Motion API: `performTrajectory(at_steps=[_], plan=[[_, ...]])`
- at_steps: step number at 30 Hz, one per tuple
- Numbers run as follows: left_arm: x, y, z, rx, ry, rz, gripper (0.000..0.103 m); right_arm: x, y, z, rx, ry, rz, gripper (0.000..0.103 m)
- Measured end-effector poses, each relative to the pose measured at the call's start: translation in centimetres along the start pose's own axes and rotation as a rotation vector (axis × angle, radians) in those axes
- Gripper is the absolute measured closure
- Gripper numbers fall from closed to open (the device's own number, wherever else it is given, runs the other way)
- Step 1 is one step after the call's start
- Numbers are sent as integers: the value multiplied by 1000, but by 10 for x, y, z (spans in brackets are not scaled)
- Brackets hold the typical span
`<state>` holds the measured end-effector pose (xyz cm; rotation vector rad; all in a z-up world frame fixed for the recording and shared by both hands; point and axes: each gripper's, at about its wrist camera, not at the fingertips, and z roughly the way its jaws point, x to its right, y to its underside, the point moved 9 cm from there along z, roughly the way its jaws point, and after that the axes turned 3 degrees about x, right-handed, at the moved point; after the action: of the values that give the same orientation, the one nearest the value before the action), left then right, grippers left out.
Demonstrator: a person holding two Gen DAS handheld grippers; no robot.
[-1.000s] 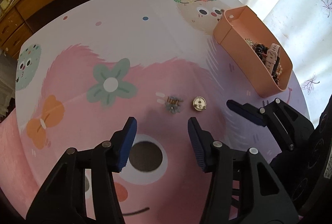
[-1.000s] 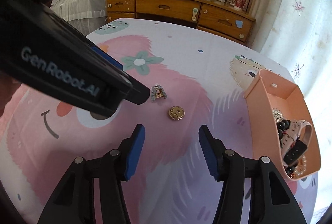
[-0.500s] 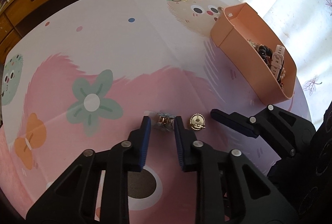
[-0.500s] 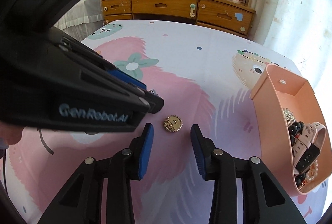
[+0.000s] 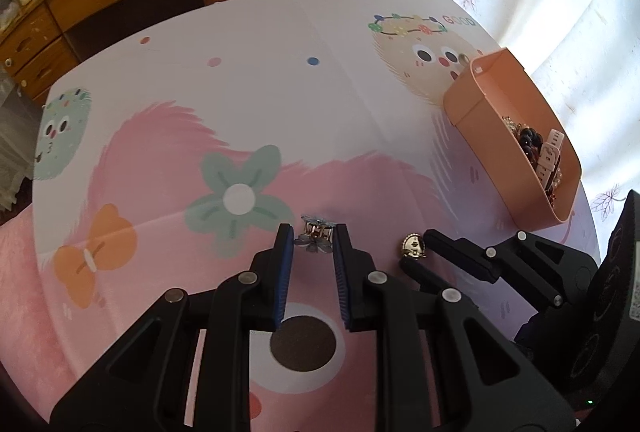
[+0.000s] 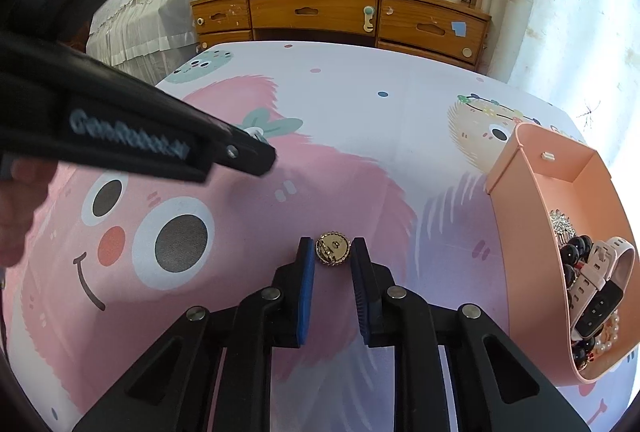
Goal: Organize jewelry
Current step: 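Grasp the silver charm with the left gripper while the right gripper grasps the gold coin pendant, then carry the charm and coin pendant into the peach tray and open both grippers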
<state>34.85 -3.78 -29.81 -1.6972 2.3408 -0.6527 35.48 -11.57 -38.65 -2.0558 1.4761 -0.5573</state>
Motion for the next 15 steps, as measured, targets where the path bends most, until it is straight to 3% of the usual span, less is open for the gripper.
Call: performTrajectory(at_steps=[6,15], plan=[[-5,-2,-32,32,-14,-10,86,-4,2,-14,-17,-7,-18,85],[37,-11,-74,69,53,59,86,21,-13,-79,78,36,56,85]])
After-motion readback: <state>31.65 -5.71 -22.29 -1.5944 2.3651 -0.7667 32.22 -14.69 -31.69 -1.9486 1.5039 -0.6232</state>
